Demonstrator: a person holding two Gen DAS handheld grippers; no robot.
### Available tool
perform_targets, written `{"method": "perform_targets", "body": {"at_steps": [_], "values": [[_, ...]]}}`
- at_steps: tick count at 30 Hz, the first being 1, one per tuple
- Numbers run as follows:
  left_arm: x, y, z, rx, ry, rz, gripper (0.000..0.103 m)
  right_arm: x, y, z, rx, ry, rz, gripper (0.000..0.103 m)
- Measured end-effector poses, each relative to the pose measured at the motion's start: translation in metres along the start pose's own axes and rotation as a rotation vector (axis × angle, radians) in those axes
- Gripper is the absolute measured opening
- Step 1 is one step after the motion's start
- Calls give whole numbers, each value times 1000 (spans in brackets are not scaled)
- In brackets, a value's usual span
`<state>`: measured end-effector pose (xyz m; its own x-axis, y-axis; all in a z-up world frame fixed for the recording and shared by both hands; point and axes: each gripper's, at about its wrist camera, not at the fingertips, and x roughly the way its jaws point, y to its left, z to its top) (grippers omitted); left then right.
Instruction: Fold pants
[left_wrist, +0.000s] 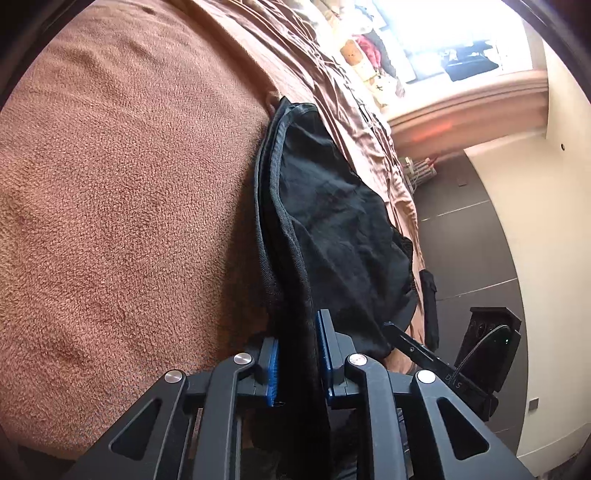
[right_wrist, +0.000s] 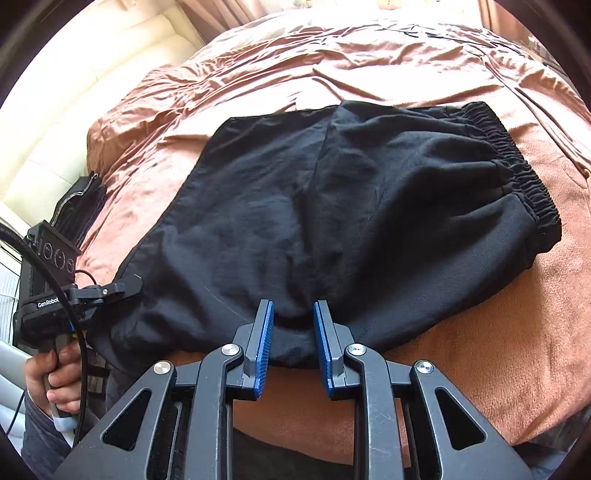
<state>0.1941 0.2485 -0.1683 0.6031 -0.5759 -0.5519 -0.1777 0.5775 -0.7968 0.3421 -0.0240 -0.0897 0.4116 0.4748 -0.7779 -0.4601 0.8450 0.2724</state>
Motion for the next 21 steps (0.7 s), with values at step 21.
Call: {"method": "perform_targets", "body": {"at_steps": [21], "values": [[-9, -78, 13, 88, -29, -94, 11, 0, -26, -5, 87, 7, 95, 20]]}}
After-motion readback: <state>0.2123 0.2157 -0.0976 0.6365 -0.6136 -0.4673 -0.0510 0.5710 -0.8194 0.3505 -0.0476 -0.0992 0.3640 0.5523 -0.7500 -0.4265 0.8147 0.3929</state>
